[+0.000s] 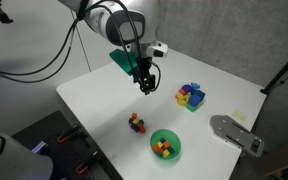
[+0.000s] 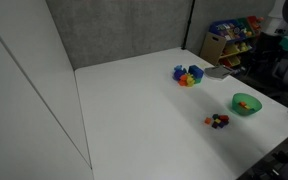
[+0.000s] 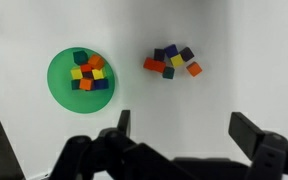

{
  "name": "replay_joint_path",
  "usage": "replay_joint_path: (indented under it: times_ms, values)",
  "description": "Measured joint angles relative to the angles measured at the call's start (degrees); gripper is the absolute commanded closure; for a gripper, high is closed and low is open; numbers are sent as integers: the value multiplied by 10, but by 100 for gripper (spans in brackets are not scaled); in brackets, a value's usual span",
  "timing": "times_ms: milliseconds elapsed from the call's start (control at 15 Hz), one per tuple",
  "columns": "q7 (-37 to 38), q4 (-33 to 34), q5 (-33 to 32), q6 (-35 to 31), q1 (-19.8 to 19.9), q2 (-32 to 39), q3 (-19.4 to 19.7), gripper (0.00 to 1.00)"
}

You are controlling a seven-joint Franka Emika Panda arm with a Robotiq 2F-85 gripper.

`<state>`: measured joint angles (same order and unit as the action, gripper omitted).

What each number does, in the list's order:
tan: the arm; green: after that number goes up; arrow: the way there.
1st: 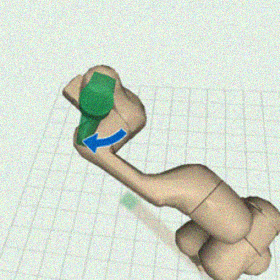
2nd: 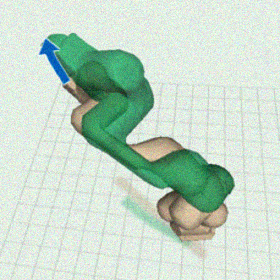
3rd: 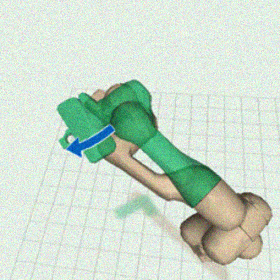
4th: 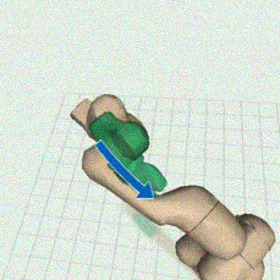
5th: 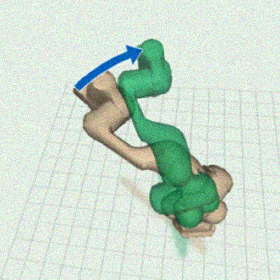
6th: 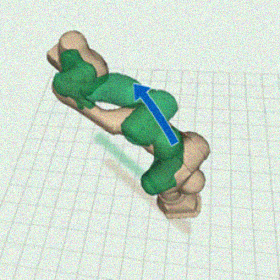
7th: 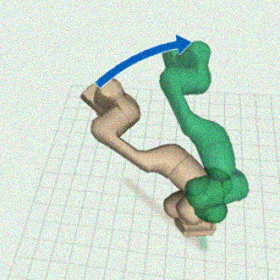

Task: Put the small blue toy block in the bowl

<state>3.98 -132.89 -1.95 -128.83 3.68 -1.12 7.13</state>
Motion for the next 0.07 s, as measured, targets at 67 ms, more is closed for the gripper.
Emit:
replay_joint_path:
  times_ms: [67]
  values:
    - [0, -1, 0, 8, 0, -8, -3, 0]
